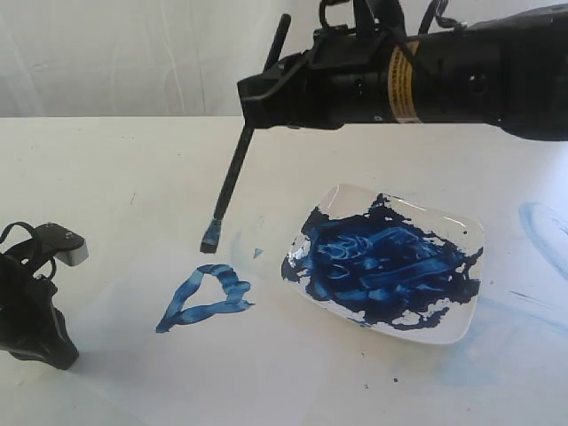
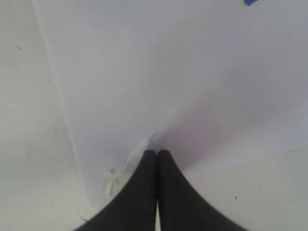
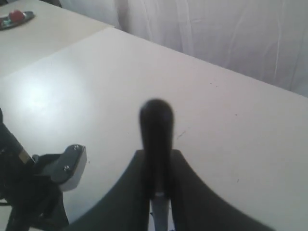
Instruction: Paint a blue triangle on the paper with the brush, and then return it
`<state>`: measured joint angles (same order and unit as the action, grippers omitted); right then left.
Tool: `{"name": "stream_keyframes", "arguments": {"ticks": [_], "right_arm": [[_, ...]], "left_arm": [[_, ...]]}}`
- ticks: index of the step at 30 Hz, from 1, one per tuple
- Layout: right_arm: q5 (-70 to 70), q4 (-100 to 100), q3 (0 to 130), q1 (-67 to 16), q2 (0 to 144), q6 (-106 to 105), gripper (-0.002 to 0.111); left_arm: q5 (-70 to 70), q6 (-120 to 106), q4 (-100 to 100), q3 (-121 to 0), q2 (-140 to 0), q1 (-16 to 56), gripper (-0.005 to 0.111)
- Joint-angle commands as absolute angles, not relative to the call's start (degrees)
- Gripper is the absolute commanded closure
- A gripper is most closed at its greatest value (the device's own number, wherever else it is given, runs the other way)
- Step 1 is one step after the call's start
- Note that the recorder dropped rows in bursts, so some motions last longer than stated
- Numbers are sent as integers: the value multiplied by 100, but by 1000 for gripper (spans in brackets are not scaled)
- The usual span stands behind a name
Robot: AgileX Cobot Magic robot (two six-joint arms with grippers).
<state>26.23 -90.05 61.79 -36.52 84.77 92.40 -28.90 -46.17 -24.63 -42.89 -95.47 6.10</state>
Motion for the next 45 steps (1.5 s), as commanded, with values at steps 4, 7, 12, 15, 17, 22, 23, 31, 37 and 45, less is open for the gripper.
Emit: {"name": "stream_keyframes", "arguments": {"ticks": [4,7,12,15,17,22,23,31,37,45], "right_arm": [[4398,-8863,6500,-2708,8750,9909,108],[4676,-9204,6499,-2390,8840,10109,108],[5009,-9872,6447,-2284,8881,10229,108],[5029,-9983,6447,-2284,8908,10229,108],[5029,-9983,6447,-2284,8951,10160,108],[5190,-9732,6447,-2295,9208,9849,108],[5190,-9467,6447,-2295,9264,9610,108],[5009,-9197,6447,-2295,9641,9292,108],[4769,-9229,6447,-2295,9652,9292,108],[4780,-9241,6447,-2295,9738,9272,108]], "left_arm": [[-3015,-4627,-2543,-4242,-9546,646,107],[-3026,-4627,-2543,-4242,-9546,646,107],[-2984,-4627,-2543,-4242,-9546,646,107],[-2984,-4627,-2543,-4242,-9546,646,107],[-2998,-4627,-2543,-4242,-9546,646,107],[-3013,-4627,-2543,-4242,-9546,646,107],[-3025,-4627,-2543,-4242,-9546,646,107],[-3025,-4627,-2543,-4242,-9546,646,107],[-3024,-4627,-2568,-4242,-9546,646,107],[-3024,-4627,-2568,-4242,-9546,646,107]]}}
